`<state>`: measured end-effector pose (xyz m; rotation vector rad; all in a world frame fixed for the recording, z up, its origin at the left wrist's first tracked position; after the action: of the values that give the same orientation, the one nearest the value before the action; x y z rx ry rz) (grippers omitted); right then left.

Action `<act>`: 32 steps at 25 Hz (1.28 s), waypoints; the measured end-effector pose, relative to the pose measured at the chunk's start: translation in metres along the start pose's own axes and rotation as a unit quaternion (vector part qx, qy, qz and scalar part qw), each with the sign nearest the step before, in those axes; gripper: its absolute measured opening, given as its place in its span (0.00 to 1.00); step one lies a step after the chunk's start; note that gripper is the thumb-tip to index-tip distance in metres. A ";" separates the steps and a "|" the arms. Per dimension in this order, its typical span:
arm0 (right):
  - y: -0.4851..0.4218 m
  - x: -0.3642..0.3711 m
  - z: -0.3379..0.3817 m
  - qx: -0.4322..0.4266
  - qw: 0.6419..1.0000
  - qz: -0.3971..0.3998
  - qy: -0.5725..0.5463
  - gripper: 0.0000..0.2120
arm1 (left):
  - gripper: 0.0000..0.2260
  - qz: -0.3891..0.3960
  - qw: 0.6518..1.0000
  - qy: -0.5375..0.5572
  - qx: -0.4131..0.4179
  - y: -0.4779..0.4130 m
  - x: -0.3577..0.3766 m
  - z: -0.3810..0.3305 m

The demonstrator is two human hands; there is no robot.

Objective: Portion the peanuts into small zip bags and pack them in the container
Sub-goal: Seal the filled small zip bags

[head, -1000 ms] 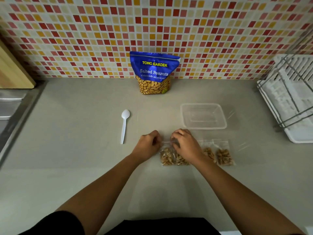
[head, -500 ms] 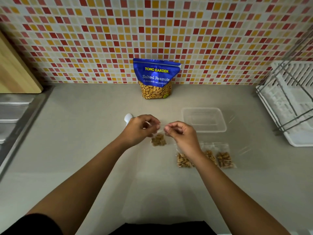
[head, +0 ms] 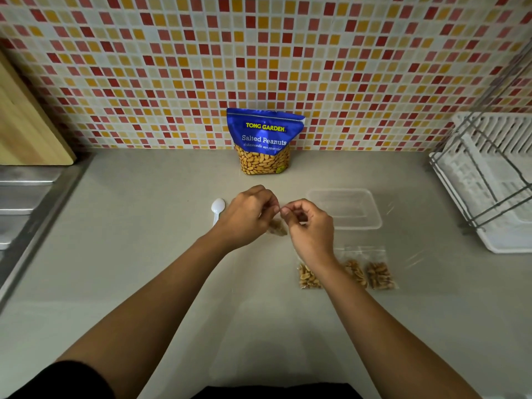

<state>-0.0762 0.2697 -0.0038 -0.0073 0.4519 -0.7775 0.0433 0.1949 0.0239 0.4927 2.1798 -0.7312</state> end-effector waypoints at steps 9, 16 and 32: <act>-0.008 -0.011 0.010 -0.035 0.999 -0.024 0.002 0.02 | 0.09 -0.022 0.995 -0.091 0.023 -0.004 -0.015 0.009; -0.005 0.004 0.012 -0.040 0.999 0.018 0.006 0.03 | 0.09 -0.036 0.997 -0.052 -0.048 0.012 -0.020 0.030; 0.017 0.071 -0.078 0.010 0.963 0.191 0.188 0.06 | 0.12 -0.038 0.904 0.084 -0.417 0.131 0.050 0.058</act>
<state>-0.0513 0.2458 -0.1050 0.2440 0.7801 -0.3990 0.1160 0.2626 -0.0906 0.0166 2.4221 0.2558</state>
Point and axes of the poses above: each hand's wrist, its own y-axis away from the middle knuckle, its own x-axis out of the palm, z = x × y, the point moved 1 cm from there along -y, towards the middle knuckle, and after that the axes turned 11 degrees about -z, right-handed, at the moved point
